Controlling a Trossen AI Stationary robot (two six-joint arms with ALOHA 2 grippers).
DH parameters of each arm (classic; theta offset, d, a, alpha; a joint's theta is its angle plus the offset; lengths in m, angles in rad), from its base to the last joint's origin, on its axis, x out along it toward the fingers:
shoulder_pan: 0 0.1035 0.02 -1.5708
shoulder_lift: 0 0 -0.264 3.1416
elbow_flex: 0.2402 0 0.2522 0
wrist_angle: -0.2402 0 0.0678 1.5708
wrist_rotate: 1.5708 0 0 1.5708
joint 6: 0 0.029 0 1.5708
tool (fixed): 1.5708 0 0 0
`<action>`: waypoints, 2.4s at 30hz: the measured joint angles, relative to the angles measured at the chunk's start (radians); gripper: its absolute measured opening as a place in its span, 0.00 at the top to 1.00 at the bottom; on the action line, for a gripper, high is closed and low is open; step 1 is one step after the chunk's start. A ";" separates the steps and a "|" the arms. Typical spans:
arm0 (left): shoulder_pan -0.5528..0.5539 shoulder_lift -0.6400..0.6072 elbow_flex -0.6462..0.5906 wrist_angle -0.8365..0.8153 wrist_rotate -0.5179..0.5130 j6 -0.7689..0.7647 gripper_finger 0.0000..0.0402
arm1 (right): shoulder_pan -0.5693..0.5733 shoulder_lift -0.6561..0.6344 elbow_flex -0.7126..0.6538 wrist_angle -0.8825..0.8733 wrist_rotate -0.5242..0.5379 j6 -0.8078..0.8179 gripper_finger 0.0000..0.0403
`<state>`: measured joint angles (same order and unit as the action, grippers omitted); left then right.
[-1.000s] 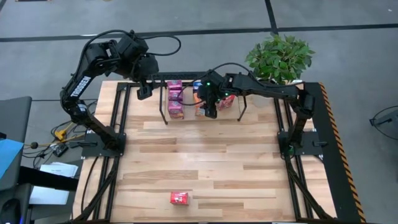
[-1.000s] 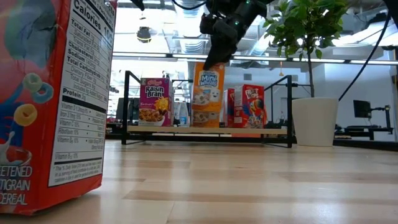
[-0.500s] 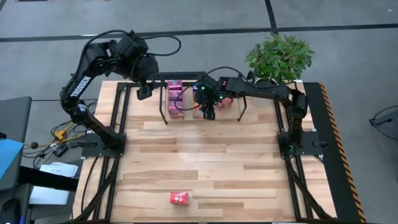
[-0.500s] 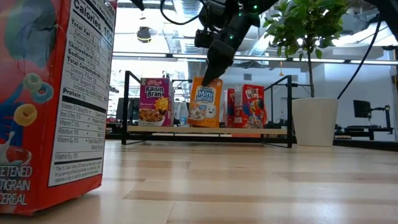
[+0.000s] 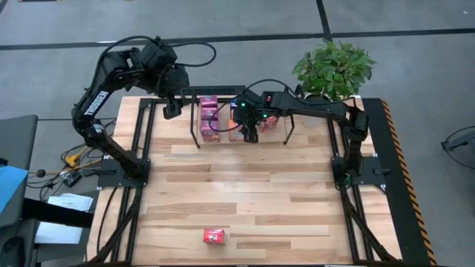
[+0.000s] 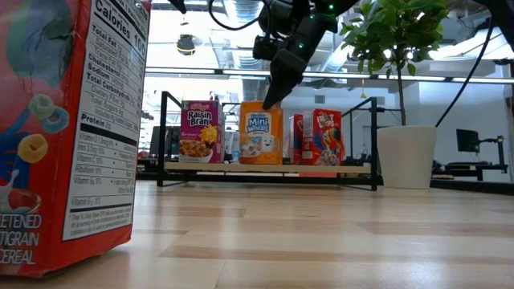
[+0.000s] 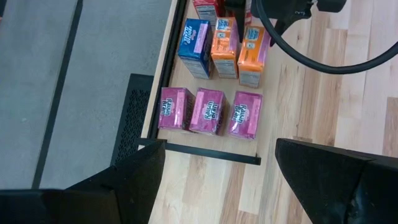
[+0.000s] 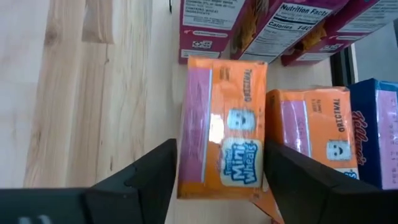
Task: Stack cereal on shelf
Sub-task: Put the orange cereal box on the shelf aligned with the other orange cereal box
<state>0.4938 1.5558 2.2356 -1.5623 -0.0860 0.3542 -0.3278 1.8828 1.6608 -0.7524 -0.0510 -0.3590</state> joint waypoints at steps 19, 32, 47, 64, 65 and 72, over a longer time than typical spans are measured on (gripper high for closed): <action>0.000 0.000 0.000 -0.002 -0.005 -0.001 0.26 | 0.010 -0.067 0.144 -0.248 0.054 0.086 0.38; 0.002 0.000 0.000 -0.009 -0.005 0.005 0.26 | 0.050 -0.084 -0.003 -0.168 0.021 0.160 0.66; 0.036 0.000 0.000 -0.009 0.082 -0.107 0.30 | 0.206 -0.110 0.045 0.082 0.207 0.147 0.97; -0.283 -0.008 -0.395 0.535 -0.016 -0.194 0.99 | 0.425 -0.660 0.047 -0.196 0.676 0.471 0.98; -0.300 -0.016 -0.467 0.595 -0.030 -0.194 0.99 | 0.442 -0.665 0.047 -0.203 0.691 0.479 0.98; -0.321 -0.089 -0.889 1.043 -0.050 -0.282 1.00 | 0.548 -0.665 0.047 -0.300 0.837 0.548 0.91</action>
<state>0.1733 1.4668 1.3464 -0.5190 -0.1364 0.0720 0.2203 1.2181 1.7077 -1.0520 0.7860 0.1892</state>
